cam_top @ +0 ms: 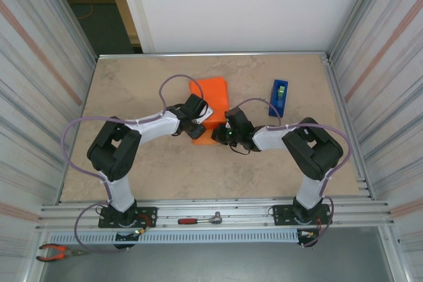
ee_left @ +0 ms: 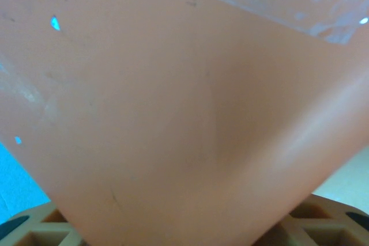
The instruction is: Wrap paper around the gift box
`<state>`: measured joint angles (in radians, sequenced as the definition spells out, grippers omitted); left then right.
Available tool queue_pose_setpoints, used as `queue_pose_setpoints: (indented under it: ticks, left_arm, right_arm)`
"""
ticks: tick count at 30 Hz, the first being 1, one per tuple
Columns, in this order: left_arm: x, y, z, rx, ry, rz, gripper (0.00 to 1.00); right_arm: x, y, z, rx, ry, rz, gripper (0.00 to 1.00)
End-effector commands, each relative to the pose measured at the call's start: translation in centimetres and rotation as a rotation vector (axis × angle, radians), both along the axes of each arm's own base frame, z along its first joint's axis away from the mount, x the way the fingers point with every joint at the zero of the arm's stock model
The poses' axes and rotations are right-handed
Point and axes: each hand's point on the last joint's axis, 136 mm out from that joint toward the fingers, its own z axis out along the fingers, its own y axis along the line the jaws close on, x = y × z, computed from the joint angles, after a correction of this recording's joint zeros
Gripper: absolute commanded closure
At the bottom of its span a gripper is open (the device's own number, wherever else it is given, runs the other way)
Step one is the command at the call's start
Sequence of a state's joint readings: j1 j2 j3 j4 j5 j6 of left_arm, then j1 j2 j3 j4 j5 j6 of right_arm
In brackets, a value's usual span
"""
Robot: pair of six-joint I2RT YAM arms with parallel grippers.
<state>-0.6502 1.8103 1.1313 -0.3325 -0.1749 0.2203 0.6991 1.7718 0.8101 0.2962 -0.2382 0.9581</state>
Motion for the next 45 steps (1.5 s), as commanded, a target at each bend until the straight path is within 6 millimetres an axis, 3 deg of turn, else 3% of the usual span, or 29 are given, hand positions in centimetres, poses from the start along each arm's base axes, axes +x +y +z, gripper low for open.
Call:
queue_pose_setpoints:
  ticks: [1,4,8,21,26,30,35,45]
  left_arm:
    - [0.1,-1.0,0.2,-0.023,0.003,-0.014,0.46]
    - [0.1,-1.0,0.2,-0.023,0.004,-0.014,0.46]
    - [0.1,-1.0,0.2,-0.022,0.004,-0.013,0.46]
    - [0.1,-1.1,0.2,-0.022,0.004,-0.016,0.46]
    - [0.1,-1.1,0.1,-0.021,0.006,-0.016,0.46]
    - [0.0,-1.1,0.1,-0.021,0.010,-0.018,0.46]
    - [0.0,-1.2,0.2,-0.023,0.008,-0.020,0.46]
    - [0.0,-1.2,0.1,-0.023,0.010,-0.021,0.46]
  right_arm:
    - [-0.3,-0.9,2.7,0.020,-0.028,0.010,1.00]
    - [-0.1,-1.7,3.5,-0.005,-0.043,0.003,1.00]
    - [-0.1,-2.0,2.9,-0.027,-0.030,0.008,1.00]
    - [-1.0,-0.5,-2.5,-0.068,0.069,0.027,1.00]
    - [-0.9,-1.5,-0.6,-0.050,0.045,0.013,1.00]
    - [0.3,-4.9,1.4,-0.059,0.011,-0.056,1.00]
    - [1.1,-8.2,1.3,-0.075,0.038,-0.105,1.00]
    - [2.5,-7.9,1.3,-0.106,0.080,-0.081,1.00]
